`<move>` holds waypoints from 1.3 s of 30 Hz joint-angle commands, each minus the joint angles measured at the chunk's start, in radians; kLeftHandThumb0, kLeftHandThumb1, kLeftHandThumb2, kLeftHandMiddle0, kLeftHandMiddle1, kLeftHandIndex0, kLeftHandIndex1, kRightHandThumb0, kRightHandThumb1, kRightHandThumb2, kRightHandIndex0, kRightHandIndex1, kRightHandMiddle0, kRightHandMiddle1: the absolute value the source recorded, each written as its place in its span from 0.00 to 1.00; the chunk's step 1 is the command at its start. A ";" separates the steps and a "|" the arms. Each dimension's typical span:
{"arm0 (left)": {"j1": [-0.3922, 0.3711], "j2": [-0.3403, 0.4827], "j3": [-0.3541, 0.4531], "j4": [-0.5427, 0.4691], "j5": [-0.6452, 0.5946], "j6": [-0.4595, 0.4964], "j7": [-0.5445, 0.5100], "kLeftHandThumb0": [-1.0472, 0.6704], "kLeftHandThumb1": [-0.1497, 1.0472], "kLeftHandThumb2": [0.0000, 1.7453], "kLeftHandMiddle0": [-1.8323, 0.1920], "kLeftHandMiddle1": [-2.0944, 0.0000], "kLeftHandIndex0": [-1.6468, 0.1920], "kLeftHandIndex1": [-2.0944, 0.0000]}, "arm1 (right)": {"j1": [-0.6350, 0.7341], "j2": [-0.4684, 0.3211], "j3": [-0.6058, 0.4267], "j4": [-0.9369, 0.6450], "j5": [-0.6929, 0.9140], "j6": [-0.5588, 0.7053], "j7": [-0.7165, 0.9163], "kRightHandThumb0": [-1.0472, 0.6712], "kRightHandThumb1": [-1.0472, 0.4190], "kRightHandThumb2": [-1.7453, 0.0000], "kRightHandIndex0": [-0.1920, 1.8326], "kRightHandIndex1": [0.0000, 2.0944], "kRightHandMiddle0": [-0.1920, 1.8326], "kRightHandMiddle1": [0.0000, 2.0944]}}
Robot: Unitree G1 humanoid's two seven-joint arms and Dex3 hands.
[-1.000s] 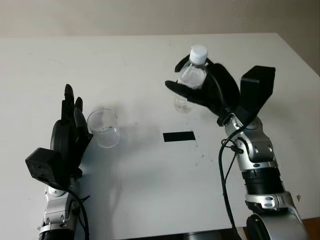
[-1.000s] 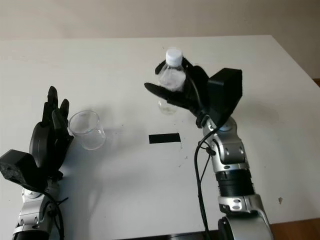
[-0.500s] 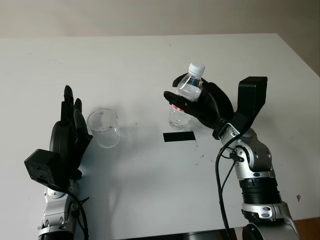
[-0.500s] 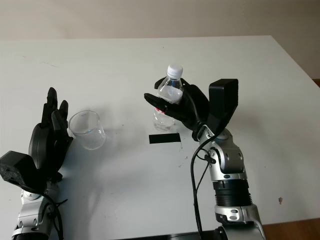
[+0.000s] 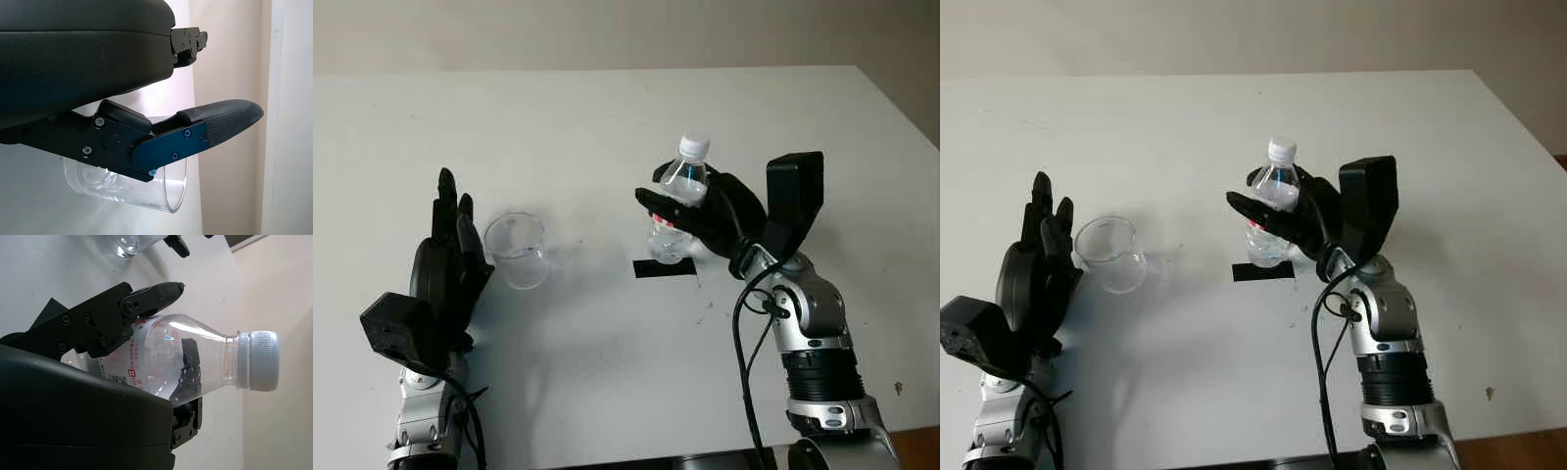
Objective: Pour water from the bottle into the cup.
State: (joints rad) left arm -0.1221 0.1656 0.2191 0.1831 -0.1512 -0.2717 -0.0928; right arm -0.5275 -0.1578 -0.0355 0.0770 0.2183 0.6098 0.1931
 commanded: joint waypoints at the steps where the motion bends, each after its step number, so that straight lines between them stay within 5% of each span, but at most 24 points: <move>1: 0.021 -0.007 0.004 -0.008 -0.009 0.002 -0.004 0.10 1.00 0.44 1.00 0.88 0.97 1.00 | -0.023 -0.014 0.002 -0.035 -0.003 0.016 0.006 0.46 0.00 0.84 0.59 1.00 0.19 1.00; 39: 0.035 -0.003 0.003 -0.032 -0.014 0.017 -0.008 0.10 1.00 0.43 1.00 0.89 0.97 1.00 | 0.046 0.005 0.019 -0.032 -0.029 -0.014 0.024 0.44 0.00 0.84 0.56 1.00 0.17 1.00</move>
State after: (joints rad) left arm -0.1057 0.1643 0.2190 0.1626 -0.1608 -0.2592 -0.0969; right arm -0.4976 -0.1532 -0.0198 0.0594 0.1910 0.5965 0.2137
